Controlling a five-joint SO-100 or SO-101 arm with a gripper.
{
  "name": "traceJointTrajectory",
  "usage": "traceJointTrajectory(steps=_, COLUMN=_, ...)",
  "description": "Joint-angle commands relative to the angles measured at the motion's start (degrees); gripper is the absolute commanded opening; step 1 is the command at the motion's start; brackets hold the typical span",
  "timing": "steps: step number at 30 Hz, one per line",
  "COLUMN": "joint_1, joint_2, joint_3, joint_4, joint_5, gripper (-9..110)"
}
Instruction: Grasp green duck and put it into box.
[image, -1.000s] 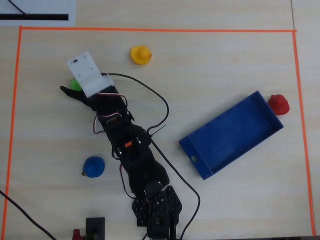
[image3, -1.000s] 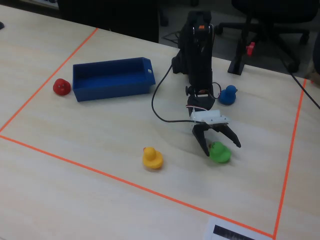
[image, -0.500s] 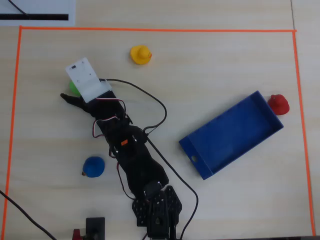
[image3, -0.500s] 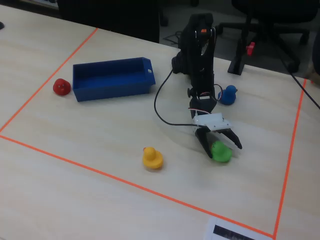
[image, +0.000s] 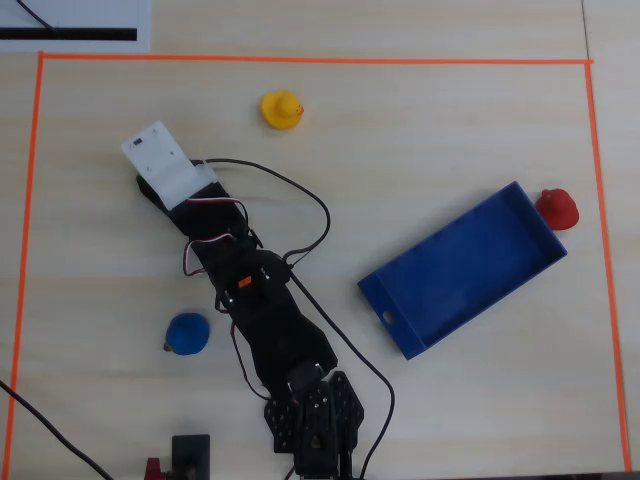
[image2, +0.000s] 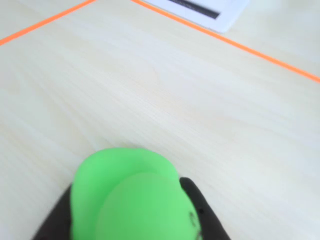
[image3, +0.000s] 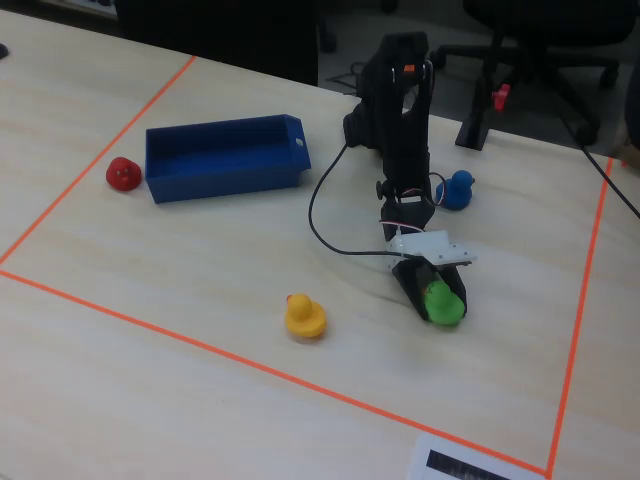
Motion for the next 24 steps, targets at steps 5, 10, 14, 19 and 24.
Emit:
traceJointTrajectory(steps=5, joint_1=2.6, joint_2=4.2, joint_3=-0.1, joint_4=1.1, joint_5=-1.8, gripper=0)
traceJointTrajectory(steps=10, joint_1=5.4, joint_2=20.8, joint_3=7.1, joint_4=13.4, joint_5=2.7, gripper=0)
traceJointTrajectory(steps=14, joint_1=8.7, joint_2=38.5, joint_3=13.5, joint_4=24.0, joint_5=5.5, gripper=0)
traceJointTrajectory(steps=19, joint_1=16.6, joint_2=55.7, joint_3=12.3, joint_4=42.1, joint_5=8.0, gripper=0)
traceJointTrajectory(steps=24, joint_1=28.4, joint_2=60.7, joint_3=5.2, joint_4=50.4, joint_5=8.0, gripper=0)
